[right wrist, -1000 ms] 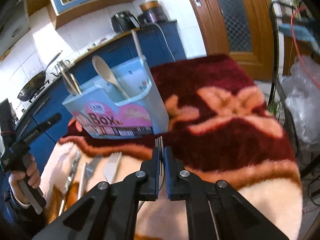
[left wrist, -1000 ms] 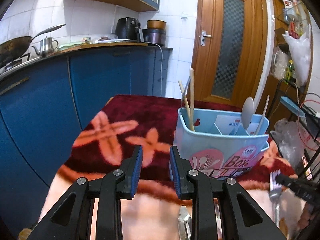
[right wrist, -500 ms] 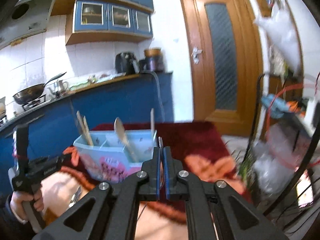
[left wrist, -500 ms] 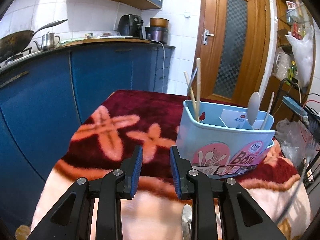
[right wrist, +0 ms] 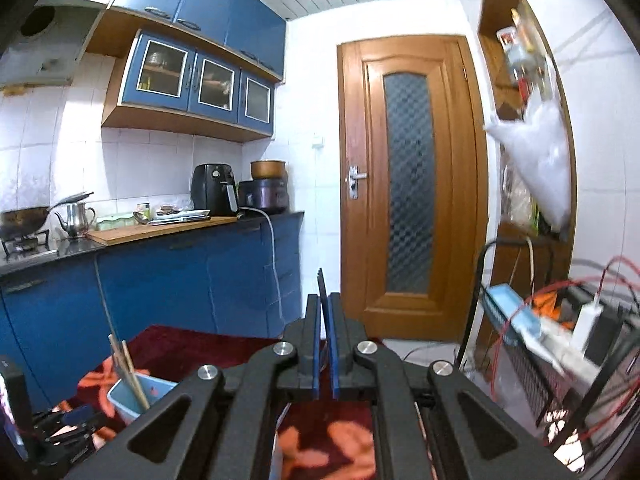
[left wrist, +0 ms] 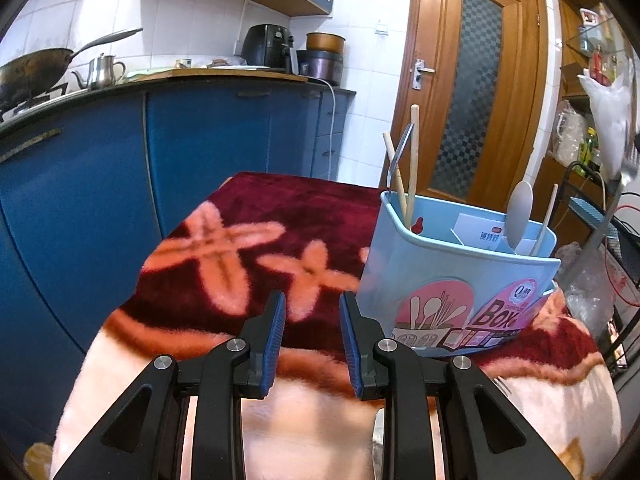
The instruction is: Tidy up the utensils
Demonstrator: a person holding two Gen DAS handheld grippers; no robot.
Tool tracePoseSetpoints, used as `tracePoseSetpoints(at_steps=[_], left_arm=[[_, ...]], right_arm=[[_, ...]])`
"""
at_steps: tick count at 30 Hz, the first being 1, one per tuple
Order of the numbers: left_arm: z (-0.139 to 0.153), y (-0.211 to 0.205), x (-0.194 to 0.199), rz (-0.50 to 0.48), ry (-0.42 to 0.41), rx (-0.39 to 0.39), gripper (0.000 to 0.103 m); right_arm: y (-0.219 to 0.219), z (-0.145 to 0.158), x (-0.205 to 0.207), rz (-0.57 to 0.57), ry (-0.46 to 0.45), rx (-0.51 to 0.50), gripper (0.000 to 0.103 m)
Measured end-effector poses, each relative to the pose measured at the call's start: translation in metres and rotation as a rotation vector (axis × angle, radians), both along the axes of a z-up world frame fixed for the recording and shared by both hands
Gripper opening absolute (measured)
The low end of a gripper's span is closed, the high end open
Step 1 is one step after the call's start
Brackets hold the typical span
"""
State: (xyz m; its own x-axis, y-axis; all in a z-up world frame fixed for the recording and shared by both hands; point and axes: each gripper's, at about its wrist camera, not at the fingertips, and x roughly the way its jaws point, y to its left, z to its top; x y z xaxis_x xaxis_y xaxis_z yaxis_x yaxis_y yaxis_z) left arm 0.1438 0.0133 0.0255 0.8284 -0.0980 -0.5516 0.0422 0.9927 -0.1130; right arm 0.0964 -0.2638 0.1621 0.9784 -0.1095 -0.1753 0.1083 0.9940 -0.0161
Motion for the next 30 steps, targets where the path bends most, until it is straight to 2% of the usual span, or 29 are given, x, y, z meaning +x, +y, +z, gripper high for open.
tracePoseSetpoints(at_steps=[5, 8, 10, 12, 14, 21, 23, 30], left_arm=[[0.0, 0.001, 0.0, 0.001, -0.002, -0.006, 0.028], [-0.001, 0.001, 0.0, 0.001, 0.002, -0.013, 0.028], [-0.002, 0.002, 0.0, 0.002, 0.004, -0.018, 0.028], [-0.002, 0.003, 0.0, 0.003, 0.005, -0.023, 0.028], [-0.003, 0.003, 0.001, 0.003, 0.008, -0.027, 0.028], [-0.003, 0.002, -0.001, -0.004, 0.007, -0.025, 0.028], [-0.003, 0.002, -0.002, -0.005, 0.005, -0.024, 0.028], [0.0, 0.003, -0.011, -0.025, 0.012, -0.042, 0.028]], right_arm=[[0.023, -0.01, 0.015, 0.015, 0.002, -0.095, 0.006], [0.029, -0.023, 0.021, 0.062, 0.044, -0.089, 0.006], [0.031, -0.033, 0.023, 0.098, 0.071, -0.065, 0.006], [0.032, -0.04, 0.024, 0.129, 0.094, -0.032, 0.012], [0.032, -0.044, 0.022, 0.137, 0.103, -0.009, 0.032], [0.022, -0.051, 0.0, 0.161, 0.113, 0.094, 0.039], [0.02, -0.055, -0.008, 0.163, 0.127, 0.129, 0.045], [0.015, -0.075, -0.027, 0.169, 0.225, 0.222, 0.051]])
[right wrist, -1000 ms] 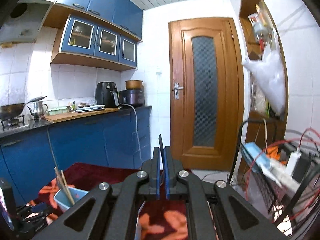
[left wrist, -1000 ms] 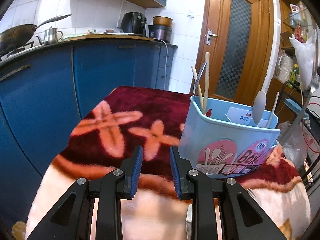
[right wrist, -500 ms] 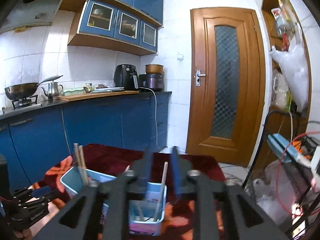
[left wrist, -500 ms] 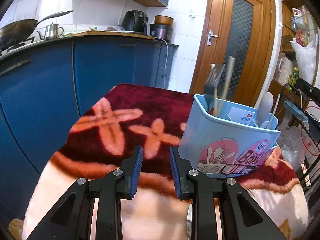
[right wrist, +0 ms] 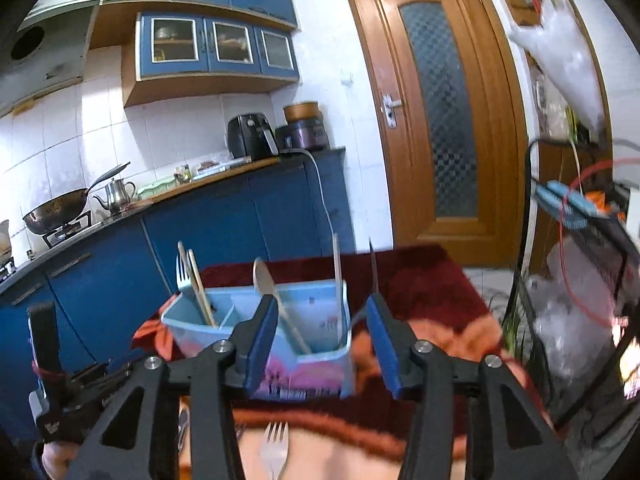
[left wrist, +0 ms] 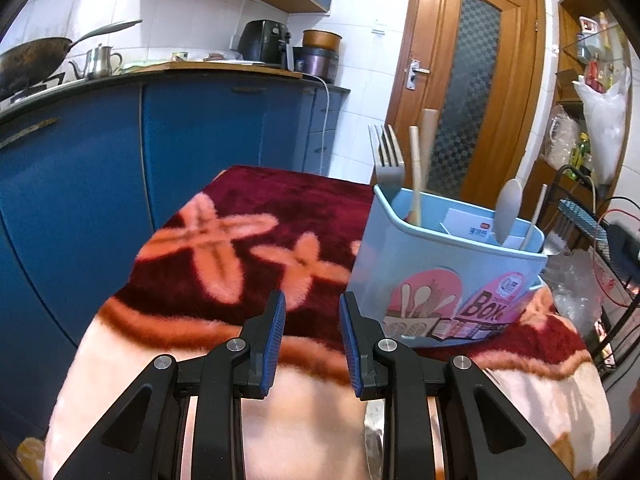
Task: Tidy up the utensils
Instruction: 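Return both tools to the table and close the left tool on the silver knife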
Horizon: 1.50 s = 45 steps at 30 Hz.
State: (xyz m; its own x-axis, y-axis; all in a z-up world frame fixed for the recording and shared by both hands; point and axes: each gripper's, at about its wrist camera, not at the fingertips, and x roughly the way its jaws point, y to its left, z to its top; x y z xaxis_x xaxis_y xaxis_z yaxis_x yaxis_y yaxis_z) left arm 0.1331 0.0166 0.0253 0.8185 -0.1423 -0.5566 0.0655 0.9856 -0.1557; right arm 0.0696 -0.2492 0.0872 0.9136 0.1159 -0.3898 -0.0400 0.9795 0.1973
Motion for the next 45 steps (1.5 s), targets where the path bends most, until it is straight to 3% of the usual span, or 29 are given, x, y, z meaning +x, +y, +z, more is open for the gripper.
tracePoseSetpoints(at_steps=[18, 23, 45], left_arm=[[-0.009, 0.004, -0.047, -0.037, 0.145, -0.013, 0.028], [-0.014, 0.005, -0.06, -0.038, 0.185, -0.006, 0.035], [-0.026, -0.02, -0.096, -0.114, 0.28, 0.033, 0.036]], right_arm=[[0.004, -0.054, -0.041, 0.036, 0.224, 0.055, 0.063], [0.005, -0.064, -0.049, 0.049, 0.256, 0.063, 0.066], [-0.001, -0.086, -0.082, 0.082, 0.317, 0.076, 0.071]])
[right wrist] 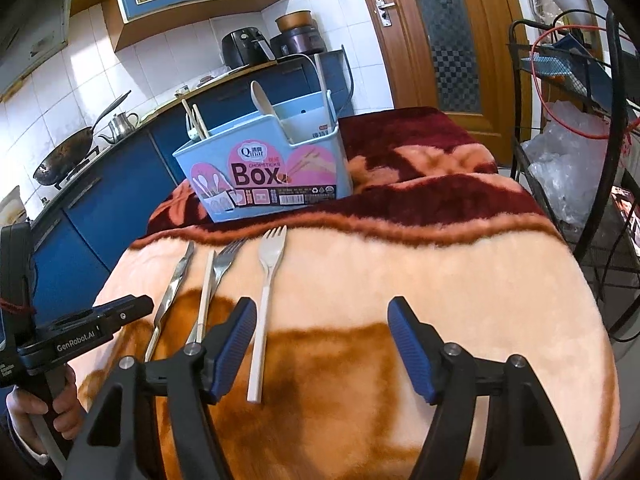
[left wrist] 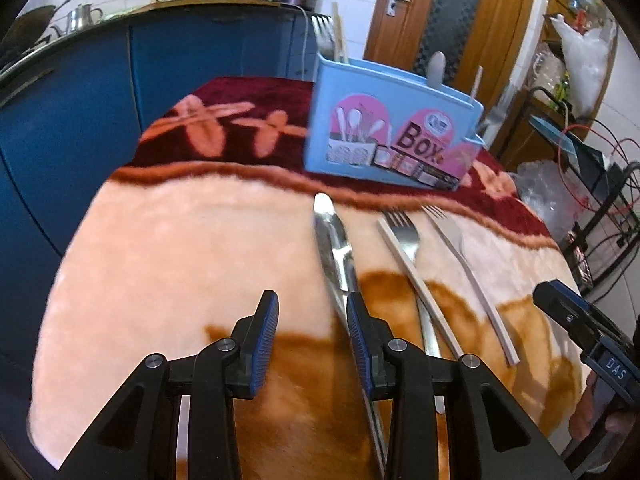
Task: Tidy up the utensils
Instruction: 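Return both tools to the table and close the left tool on the silver knife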
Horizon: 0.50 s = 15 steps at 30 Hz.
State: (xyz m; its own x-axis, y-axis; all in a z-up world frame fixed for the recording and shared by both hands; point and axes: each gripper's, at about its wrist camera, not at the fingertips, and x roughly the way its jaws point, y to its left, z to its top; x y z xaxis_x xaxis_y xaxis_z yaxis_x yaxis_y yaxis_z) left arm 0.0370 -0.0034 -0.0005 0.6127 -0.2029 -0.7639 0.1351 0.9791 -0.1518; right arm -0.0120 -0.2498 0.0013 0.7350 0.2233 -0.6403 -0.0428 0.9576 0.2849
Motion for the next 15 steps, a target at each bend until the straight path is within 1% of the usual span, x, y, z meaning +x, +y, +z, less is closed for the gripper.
tracePoseSetpoints(at_steps=[7, 10, 15], left_arm=[[-0.006, -0.015, -0.003, -0.065, 0.051, -0.025, 0.036], [-0.012, -0.02, 0.0, -0.084, 0.093, -0.039, 0.036], [-0.013, -0.025, 0.008, -0.093, 0.103, -0.018, 0.036]], right_arm=[[-0.001, -0.001, -0.006, 0.008, -0.003, 0.006, 0.072], [-0.001, -0.002, -0.007, 0.011, -0.002, 0.011, 0.072], [-0.001, -0.004, -0.008, 0.017, 0.001, 0.015, 0.072]])
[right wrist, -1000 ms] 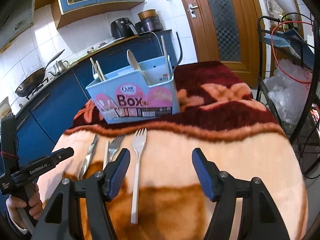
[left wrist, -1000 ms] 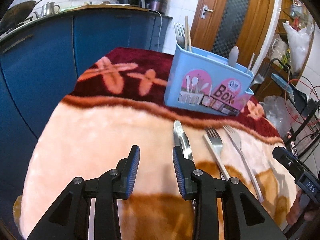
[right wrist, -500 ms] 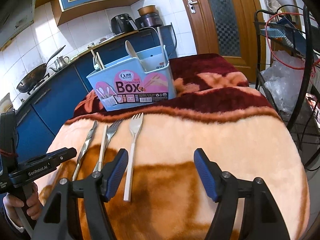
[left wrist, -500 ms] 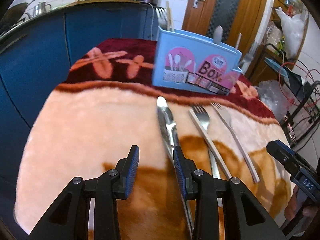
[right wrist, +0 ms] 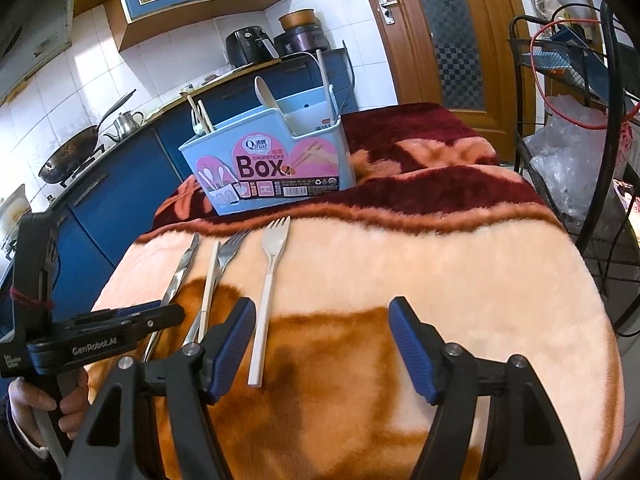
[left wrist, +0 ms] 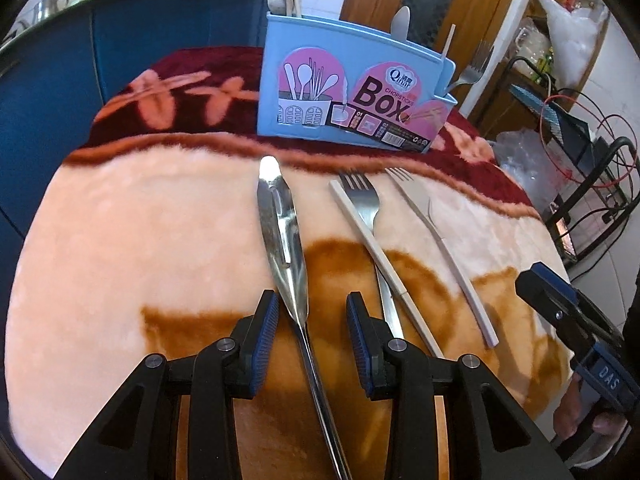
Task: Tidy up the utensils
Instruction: 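Return both tools to the table and close the left tool on the silver knife, then lift the knife with the left tool while the right tool grasps the white plastic fork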
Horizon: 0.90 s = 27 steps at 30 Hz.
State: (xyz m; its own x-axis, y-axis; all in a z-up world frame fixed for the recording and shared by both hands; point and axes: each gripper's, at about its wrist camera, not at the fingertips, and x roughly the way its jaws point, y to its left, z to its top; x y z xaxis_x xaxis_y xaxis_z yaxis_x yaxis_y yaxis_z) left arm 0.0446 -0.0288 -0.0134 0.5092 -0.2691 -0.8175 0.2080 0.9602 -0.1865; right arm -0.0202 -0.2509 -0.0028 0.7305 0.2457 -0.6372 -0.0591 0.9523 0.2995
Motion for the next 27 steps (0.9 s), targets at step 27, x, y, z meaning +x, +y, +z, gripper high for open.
tracePoseSetpoints(at_steps=[27], left_arm=[[0.009, 0.039, -0.007, 0.107, -0.097, -0.13, 0.013]], right_arm=[[0.055, 0.007, 0.045, 0.266, 0.183, -0.219, 0.06]])
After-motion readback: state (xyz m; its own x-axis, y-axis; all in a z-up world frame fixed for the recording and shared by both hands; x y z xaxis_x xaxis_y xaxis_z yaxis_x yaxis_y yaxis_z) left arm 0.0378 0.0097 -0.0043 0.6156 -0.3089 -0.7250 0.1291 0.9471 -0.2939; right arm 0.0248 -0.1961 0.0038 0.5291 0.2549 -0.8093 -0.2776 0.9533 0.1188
